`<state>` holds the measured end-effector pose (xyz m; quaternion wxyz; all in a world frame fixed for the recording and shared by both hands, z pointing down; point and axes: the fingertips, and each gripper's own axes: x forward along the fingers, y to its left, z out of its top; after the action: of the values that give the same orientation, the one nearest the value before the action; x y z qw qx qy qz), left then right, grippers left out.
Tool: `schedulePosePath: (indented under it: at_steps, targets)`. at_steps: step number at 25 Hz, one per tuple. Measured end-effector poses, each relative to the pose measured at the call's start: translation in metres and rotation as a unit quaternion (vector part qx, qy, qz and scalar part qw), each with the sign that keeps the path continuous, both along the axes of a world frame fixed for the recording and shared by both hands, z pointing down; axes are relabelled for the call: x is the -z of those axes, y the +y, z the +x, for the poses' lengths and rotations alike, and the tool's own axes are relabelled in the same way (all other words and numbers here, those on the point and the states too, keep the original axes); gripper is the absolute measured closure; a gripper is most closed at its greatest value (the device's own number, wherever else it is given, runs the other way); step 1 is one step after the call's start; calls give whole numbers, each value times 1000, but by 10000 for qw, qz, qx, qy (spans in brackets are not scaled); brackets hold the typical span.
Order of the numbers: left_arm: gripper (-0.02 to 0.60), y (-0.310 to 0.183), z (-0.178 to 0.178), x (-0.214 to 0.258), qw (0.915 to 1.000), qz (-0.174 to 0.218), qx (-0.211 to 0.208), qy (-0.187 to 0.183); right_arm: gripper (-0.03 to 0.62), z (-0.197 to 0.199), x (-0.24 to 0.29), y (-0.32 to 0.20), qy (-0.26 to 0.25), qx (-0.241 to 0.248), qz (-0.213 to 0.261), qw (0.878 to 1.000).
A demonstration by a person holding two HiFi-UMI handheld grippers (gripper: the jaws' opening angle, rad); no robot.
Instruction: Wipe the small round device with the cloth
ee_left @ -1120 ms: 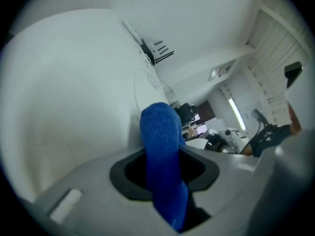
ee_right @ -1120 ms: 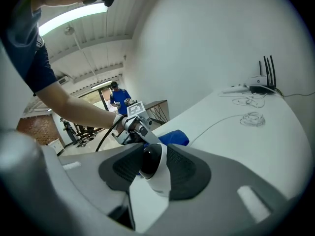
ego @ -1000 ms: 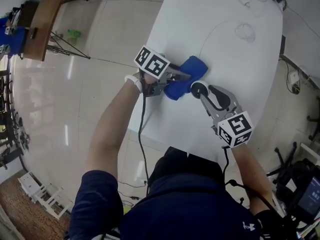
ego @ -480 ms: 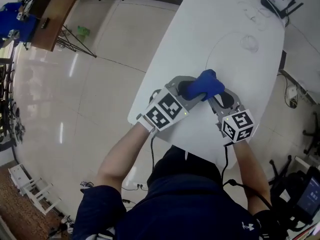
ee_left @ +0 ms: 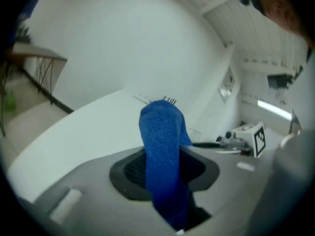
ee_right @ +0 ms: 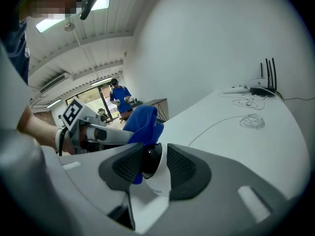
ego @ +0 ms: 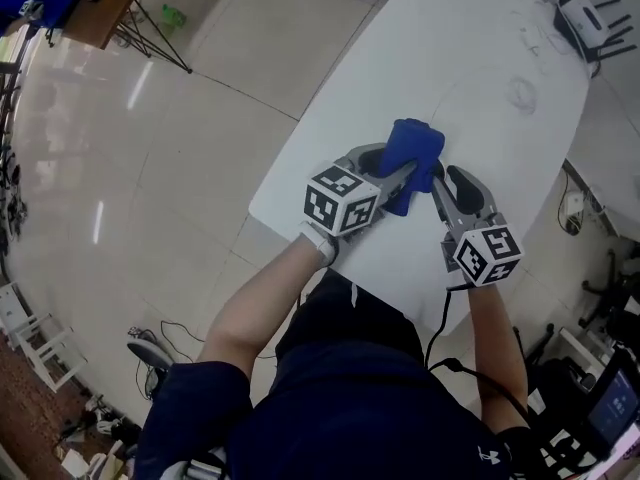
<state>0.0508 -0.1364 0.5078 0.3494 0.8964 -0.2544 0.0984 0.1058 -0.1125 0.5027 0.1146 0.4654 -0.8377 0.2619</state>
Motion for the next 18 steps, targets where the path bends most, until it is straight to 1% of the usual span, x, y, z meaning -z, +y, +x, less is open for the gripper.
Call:
schedulePosePath:
  at_steps: [2, 4, 8, 10, 12, 13, 14, 15, 16, 18]
  targets:
    - [443, -9, -7, -13, 9969, -633, 283, 375, 439, 0, 3, 1, -32, -31, 5, 10000]
    - [443, -13, -13, -29, 9917, -1108, 419, 502, 439, -1, 5, 0, -31, -54, 29, 10000]
    - [443, -9, -10, -63, 9837, -1727, 309, 384, 439, -4, 4, -1, -36, -54, 43, 10000]
    - [451, -9, -9, -76, 9778, -2035, 394, 316, 439, -3, 2, -1, -47, -46, 31, 10000]
    - [449, -9, -8, -80, 9719, -2271, 512, 353, 439, -2, 0, 0, -25, -39, 11, 10000]
    - [449, -8, -7, -77, 9710, -2305, 516, 375, 439, -2, 0, 0, -4, -35, -6, 10000]
    - [449, -6, -5, -70, 9726, -2245, 464, 380, 439, -1, -1, 1, 18, -29, -27, 10000]
    - [449, -4, -3, -60, 9770, -2072, 365, 349, 439, -1, -2, 1, 32, -22, -49, 10000]
    - [449, -1, -1, -48, 9830, -1797, 253, 264, 439, -1, -2, 1, 30, -16, -69, 10000]
    - [448, 5, -1, -22, 9943, -1062, 94, -61, 439, 0, -2, -1, -3, -6, -111, 9999]
